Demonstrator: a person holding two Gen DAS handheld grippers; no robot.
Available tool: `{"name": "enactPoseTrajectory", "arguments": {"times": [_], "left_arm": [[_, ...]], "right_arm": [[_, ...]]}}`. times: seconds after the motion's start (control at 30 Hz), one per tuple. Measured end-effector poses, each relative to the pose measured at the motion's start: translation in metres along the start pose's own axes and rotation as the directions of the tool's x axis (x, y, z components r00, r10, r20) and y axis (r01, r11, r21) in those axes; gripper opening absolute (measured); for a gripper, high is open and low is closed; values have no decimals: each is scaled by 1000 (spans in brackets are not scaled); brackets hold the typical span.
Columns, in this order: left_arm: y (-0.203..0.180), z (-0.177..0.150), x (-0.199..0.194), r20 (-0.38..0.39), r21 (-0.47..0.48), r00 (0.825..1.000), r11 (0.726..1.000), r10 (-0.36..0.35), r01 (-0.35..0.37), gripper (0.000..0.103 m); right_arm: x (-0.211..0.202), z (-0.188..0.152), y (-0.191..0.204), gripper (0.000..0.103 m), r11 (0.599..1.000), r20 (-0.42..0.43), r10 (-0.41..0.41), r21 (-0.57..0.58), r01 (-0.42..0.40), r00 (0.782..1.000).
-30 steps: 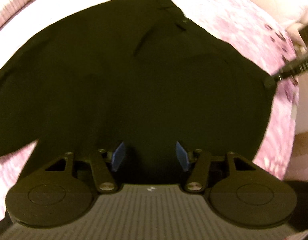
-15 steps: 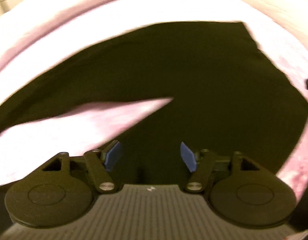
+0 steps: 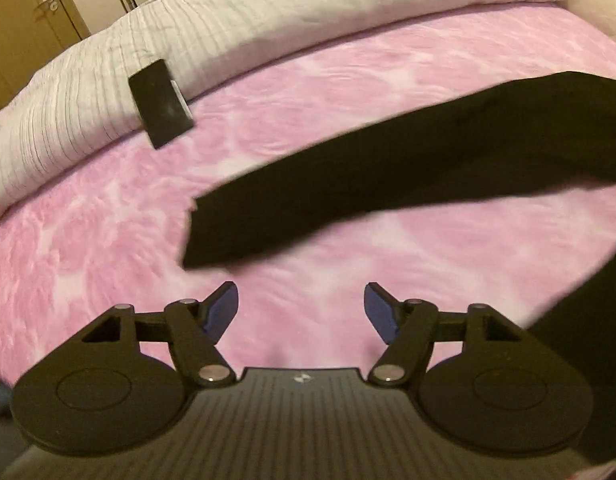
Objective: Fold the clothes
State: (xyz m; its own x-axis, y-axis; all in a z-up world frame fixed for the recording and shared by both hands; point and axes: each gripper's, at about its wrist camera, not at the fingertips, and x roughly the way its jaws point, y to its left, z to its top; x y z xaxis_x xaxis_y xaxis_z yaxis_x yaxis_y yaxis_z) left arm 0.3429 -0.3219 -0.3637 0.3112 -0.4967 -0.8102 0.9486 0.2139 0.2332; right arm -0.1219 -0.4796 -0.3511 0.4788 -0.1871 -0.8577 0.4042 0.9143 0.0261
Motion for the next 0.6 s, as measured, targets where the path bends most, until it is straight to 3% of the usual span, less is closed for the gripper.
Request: {"name": "enactPoseTrajectory", "arguments": {"times": [0.07,0.17,0.27,0.3,0.33,0.43,0.57,0.6], "left_arm": [[15,3,24,13,95,1000,995,4,-5,58],[17,3,59,0,332,1000,943,-2,2,52],[19,2,79,-28,459,997,886,-66,71,24],[23,4,83,-40,479,995,873,-87,96,10],[29,9,83,-45,482,993,869,-105,113,6],[53,33,77,-25,456,990,880,-138,134,3],[86,90,79,97,371,993,928,-65,25,5],[94,109,84,136,319,991,947,-15,-30,12]], "right_arm": [[18,24,34,78,1000,-4,-11,-10,11,1000],[37,57,67,79,998,23,-14,-60,15,1000],[70,86,90,80,991,25,4,-133,-1,1000],[79,92,95,80,988,21,1,-153,2,1000],[86,98,99,80,986,19,1,-165,3,1000],[97,105,100,80,990,10,13,-142,-11,1000],[100,105,94,80,997,0,11,-83,-11,1000],[99,105,93,80,997,1,3,-72,-3,1000]]}}
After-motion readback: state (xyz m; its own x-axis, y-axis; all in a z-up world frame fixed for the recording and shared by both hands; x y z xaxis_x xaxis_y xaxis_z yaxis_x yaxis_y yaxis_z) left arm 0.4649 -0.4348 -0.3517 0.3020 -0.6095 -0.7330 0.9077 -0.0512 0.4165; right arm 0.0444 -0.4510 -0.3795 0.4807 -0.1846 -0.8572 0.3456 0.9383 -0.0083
